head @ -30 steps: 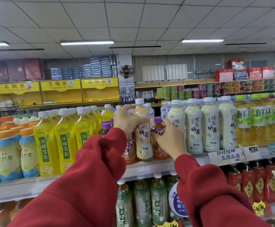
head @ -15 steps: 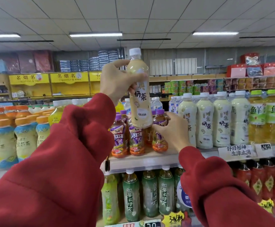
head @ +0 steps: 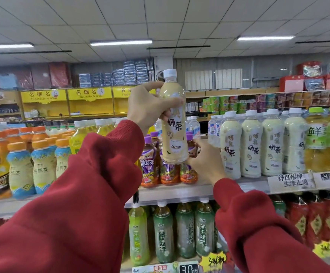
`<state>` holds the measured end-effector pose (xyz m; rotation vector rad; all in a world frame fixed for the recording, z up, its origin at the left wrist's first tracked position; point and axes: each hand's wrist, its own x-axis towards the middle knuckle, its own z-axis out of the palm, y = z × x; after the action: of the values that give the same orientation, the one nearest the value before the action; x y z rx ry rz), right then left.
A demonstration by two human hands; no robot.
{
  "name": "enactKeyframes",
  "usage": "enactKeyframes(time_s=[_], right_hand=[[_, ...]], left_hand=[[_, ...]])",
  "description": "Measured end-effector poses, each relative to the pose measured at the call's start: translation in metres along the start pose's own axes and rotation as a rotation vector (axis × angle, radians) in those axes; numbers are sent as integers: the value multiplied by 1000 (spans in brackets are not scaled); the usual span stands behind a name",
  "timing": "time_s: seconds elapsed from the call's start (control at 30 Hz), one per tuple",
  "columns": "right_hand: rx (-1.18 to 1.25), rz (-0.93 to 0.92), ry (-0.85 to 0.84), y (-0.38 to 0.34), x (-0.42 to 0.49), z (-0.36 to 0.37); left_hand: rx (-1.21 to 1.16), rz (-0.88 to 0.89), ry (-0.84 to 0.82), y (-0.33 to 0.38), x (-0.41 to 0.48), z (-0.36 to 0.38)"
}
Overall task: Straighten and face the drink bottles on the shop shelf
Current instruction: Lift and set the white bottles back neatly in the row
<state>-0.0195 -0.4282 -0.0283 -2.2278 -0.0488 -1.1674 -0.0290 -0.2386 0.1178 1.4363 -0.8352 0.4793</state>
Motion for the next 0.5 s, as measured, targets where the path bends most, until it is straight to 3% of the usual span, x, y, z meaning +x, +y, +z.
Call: enactKeyframes(time_s=[0.1, 0.37, 0.5], right_hand=[[-36, 27, 16, 5, -7, -12], [73, 93, 269, 30, -52, -68], [29, 130, 270, 37, -64, -59]], left_hand=[[-28, -4, -11, -2, 2, 13], [-30, -73, -38, -23, 4, 77], [-1, -125, -24, -46, 1, 105]])
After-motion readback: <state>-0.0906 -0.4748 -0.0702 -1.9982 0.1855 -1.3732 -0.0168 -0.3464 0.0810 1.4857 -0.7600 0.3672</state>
